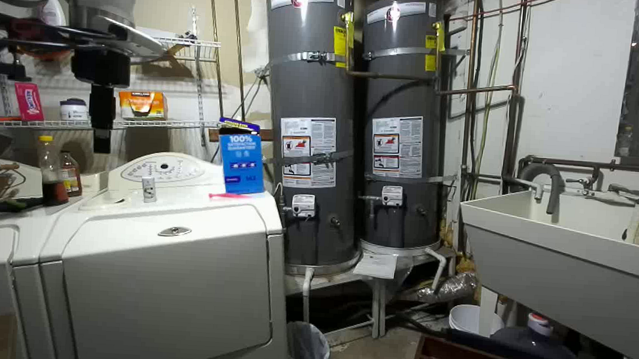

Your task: Pick up the black container from the stool and place it on top of the washing machine on the right.

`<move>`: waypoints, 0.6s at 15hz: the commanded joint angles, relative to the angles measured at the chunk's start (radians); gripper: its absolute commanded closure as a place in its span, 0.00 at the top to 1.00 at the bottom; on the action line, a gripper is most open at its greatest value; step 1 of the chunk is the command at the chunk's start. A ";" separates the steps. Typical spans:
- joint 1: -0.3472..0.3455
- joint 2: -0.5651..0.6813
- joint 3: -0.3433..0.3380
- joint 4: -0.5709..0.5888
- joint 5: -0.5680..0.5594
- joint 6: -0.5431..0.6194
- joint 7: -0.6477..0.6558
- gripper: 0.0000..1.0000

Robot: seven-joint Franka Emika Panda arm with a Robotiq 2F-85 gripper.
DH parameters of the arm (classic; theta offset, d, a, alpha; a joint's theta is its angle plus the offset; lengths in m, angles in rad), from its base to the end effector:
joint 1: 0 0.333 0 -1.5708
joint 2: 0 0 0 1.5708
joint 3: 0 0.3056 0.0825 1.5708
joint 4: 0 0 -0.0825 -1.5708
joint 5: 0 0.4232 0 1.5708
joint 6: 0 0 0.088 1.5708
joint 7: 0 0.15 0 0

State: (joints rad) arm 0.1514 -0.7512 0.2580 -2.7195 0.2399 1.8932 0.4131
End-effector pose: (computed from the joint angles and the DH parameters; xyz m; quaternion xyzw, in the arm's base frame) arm 0.3209 0.1487 0.3606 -0.9954 0.0824 0.0478 0.0074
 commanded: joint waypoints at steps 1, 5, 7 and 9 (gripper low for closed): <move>-0.005 -0.001 0.003 0.001 0.002 -0.003 -0.003 1.00; -0.005 -0.001 0.003 0.001 0.002 -0.003 -0.003 1.00; -0.030 0.002 -0.007 0.000 -0.005 0.030 0.006 1.00; -0.077 -0.019 -0.033 -0.006 -0.046 0.057 -0.001 1.00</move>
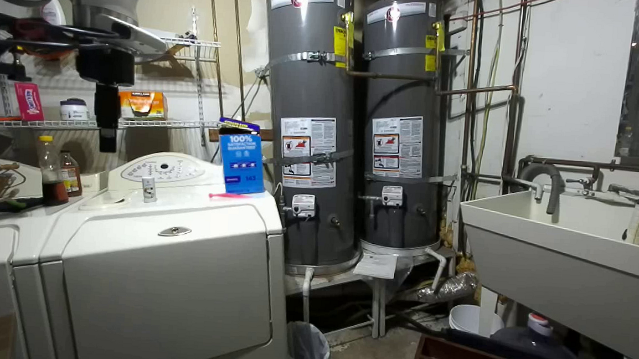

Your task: Pick up the black container from the stool and place it on top of the washing machine on the right.

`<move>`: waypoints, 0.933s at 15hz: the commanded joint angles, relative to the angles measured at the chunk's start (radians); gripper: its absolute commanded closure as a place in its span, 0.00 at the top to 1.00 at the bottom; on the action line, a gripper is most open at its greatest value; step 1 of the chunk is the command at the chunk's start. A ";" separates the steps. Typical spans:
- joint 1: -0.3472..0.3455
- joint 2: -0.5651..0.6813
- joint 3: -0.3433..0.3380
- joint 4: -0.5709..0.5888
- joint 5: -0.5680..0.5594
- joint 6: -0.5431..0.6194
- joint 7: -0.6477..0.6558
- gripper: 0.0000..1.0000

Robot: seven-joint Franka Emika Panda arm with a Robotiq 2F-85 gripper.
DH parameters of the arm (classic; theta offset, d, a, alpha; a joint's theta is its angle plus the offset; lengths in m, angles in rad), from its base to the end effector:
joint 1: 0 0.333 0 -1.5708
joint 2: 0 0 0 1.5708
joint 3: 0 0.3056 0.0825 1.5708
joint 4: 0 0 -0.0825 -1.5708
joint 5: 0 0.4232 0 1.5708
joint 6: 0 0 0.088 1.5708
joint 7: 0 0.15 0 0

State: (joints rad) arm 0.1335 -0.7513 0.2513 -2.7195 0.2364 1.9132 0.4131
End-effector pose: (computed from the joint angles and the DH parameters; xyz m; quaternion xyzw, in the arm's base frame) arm 0.3274 0.1415 0.3626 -0.9948 0.0933 0.0381 0.0118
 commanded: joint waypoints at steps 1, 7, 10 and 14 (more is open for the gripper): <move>-0.088 -0.029 -0.049 -0.010 -0.060 0.053 -0.005 1.00; -0.300 -0.013 -0.231 -0.009 -0.092 0.173 0.002 1.00; -0.319 -0.008 -0.254 0.002 -0.074 0.153 -0.007 1.00; -0.349 -0.007 -0.292 0.002 -0.067 0.154 -0.007 1.00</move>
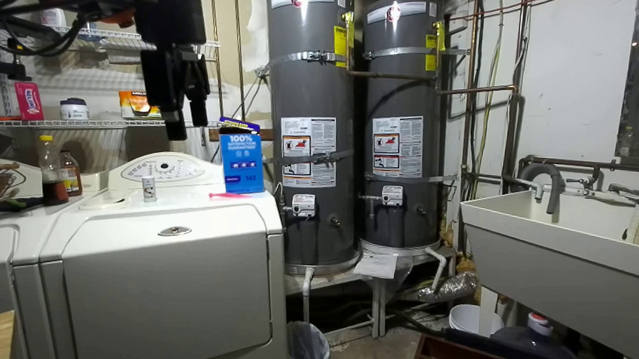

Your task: Pick up the black container from the stool and place it on top of the washing machine on the right.

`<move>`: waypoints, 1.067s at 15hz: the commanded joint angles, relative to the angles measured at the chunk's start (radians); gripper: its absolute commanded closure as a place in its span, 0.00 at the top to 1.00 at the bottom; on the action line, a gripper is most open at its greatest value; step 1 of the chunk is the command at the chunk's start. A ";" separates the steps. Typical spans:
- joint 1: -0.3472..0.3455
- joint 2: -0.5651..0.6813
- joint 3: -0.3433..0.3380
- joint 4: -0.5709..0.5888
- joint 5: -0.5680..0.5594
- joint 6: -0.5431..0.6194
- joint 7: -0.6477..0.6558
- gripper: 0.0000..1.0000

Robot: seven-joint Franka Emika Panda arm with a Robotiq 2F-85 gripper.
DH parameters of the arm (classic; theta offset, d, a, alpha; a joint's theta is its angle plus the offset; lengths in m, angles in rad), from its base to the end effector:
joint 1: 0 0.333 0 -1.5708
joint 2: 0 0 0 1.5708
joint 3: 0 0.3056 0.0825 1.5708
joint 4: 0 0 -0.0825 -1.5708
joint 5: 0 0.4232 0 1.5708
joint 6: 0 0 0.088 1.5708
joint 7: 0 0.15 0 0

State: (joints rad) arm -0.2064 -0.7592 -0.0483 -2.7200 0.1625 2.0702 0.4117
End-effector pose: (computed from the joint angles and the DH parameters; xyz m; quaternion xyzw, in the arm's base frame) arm 0.3687 -0.0778 0.3887 -0.9298 0.3528 -0.0458 0.0940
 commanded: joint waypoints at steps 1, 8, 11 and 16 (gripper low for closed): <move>-0.009 0.001 0.010 0.002 0.007 -0.003 -0.005 1.00; -0.184 0.375 -0.114 0.234 -0.170 -0.103 0.011 1.00; -0.225 0.551 -0.143 0.348 -0.254 -0.049 0.076 1.00; -0.197 0.810 -0.204 0.623 -0.295 -0.085 0.144 1.00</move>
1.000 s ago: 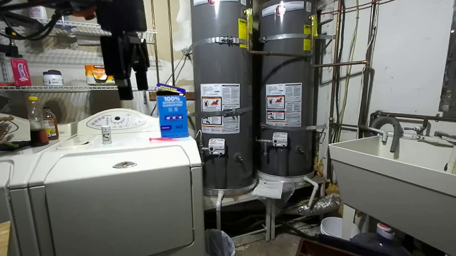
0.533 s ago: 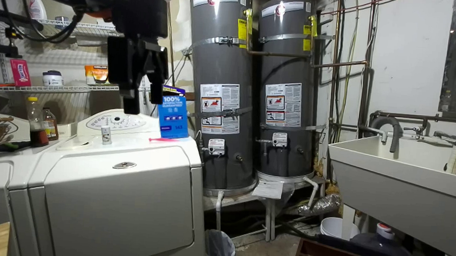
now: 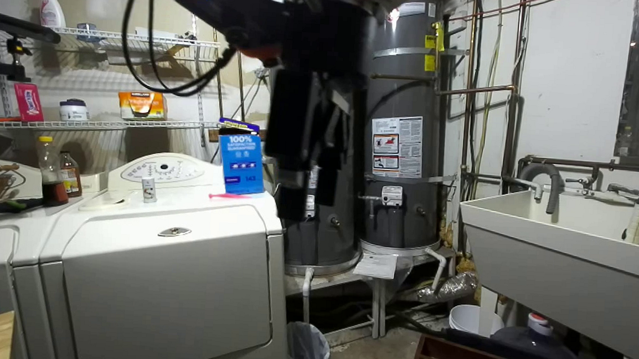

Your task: Pick up the black container from the stool and place it on top of the washing machine on the right.

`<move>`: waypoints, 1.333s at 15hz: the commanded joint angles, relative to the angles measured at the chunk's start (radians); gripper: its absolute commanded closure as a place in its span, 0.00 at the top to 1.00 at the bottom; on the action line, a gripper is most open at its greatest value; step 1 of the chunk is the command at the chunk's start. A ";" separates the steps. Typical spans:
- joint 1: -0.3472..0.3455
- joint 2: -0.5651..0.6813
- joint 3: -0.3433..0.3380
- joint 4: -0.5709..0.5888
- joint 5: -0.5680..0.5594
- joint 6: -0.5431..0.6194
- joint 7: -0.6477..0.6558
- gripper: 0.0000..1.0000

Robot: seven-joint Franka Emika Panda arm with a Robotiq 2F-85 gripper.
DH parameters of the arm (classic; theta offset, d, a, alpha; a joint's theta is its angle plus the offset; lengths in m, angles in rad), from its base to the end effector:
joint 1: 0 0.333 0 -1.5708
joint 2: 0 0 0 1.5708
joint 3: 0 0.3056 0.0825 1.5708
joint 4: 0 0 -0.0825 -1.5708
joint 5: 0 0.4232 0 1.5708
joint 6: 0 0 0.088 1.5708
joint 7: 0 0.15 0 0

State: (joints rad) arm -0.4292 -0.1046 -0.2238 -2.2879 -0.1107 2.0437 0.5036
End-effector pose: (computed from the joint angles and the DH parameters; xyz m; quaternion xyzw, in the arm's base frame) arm 0.3998 -0.3174 0.3079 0.8508 -0.5195 -0.0730 0.0305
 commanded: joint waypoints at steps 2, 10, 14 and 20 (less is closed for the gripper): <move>0.040 0.212 -0.049 0.256 0.019 -0.076 0.044 1.00; 0.060 0.209 -0.075 0.244 0.028 -0.057 0.026 1.00; 0.057 0.233 -0.081 0.267 0.047 -0.044 0.036 1.00; 0.016 0.560 -0.131 0.563 0.173 0.001 0.008 1.00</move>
State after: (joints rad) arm -0.3978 0.2589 -0.3398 -1.9124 -0.0086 2.0611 0.5399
